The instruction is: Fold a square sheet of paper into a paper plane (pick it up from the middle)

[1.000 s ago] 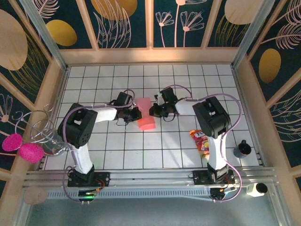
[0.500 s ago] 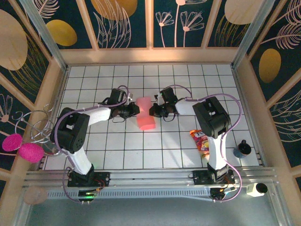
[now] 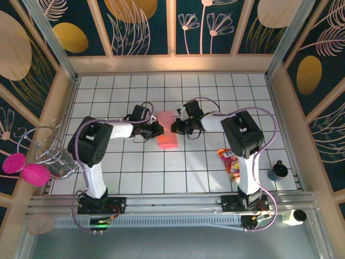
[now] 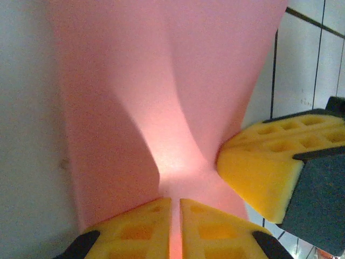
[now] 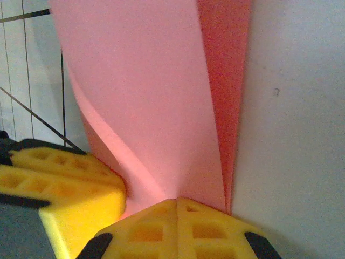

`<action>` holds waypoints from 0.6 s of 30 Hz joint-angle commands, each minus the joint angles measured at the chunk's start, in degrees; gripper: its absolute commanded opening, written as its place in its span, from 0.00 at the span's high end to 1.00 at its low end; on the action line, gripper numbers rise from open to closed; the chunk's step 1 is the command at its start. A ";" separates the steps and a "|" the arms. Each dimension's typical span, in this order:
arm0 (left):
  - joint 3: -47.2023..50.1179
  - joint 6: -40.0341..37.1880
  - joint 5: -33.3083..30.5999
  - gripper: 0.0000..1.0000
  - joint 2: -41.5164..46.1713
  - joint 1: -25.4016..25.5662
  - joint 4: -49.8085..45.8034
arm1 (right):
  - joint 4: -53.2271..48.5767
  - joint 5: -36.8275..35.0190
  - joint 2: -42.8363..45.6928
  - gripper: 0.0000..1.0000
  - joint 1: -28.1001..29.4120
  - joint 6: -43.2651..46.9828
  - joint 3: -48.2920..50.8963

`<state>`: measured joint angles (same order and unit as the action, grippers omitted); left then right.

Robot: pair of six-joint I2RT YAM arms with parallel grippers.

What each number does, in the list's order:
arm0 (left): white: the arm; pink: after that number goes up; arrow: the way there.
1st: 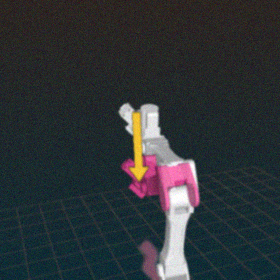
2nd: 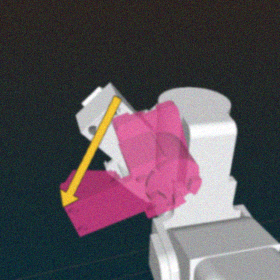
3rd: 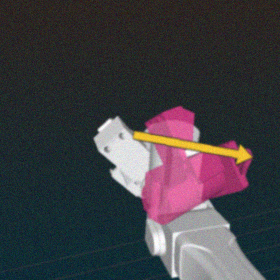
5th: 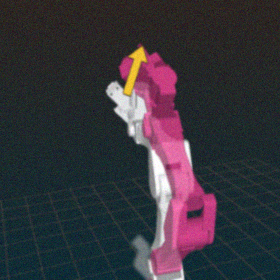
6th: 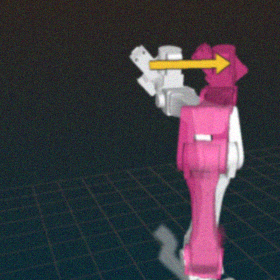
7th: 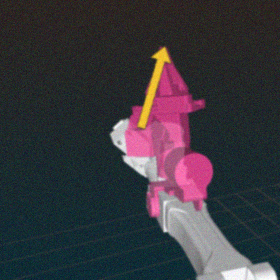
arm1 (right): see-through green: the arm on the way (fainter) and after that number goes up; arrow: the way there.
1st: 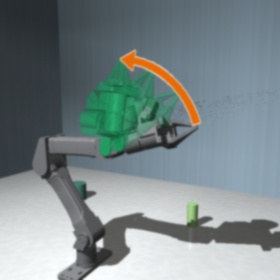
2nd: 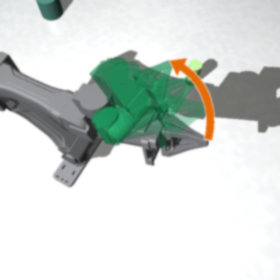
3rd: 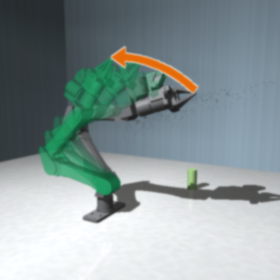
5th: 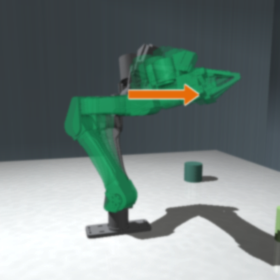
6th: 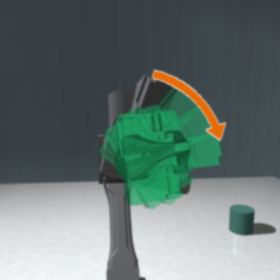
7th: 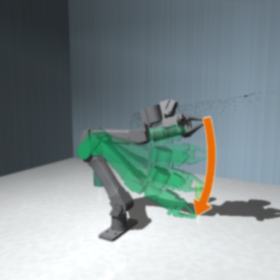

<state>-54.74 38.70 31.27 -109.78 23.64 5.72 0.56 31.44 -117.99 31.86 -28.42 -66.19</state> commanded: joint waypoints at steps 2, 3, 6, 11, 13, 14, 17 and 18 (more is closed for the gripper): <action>1.74 -3.97 -3.85 0.87 0.22 -4.06 -3.38 | -17.69 -12.81 -8.82 1.00 -0.14 1.17 5.72; 2.23 -4.49 -4.31 0.87 0.46 -4.80 -4.14 | -18.03 -13.42 -9.07 1.00 -0.20 1.27 5.66; 3.27 -5.37 -4.96 0.87 1.57 -7.09 -5.49 | -18.48 -14.45 -9.27 1.00 -0.14 1.45 5.68; 1.77 -4.96 -4.49 0.87 5.44 -7.86 -6.12 | -18.01 -14.51 -9.18 1.00 -0.15 1.18 5.94; 0.82 -3.93 -2.60 0.87 6.11 -6.91 -5.17 | -17.88 -14.30 -9.41 1.00 -0.15 1.09 5.83; 0.00 -3.81 -2.48 0.87 6.46 -5.74 -5.19 | -17.79 -14.22 -9.37 1.00 -0.21 1.01 5.81; -0.67 -2.21 -0.91 0.87 5.95 -2.31 -3.56 | -17.68 -14.06 -9.54 1.00 -0.18 0.74 5.81; -2.30 -0.99 -0.15 0.87 5.44 -1.28 -2.08 | -17.52 -14.04 -9.61 1.00 -0.15 0.65 5.84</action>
<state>-54.22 35.75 28.58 -104.86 19.51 1.91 0.38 30.74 -118.28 31.88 -28.49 -66.22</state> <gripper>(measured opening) 0.130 0.051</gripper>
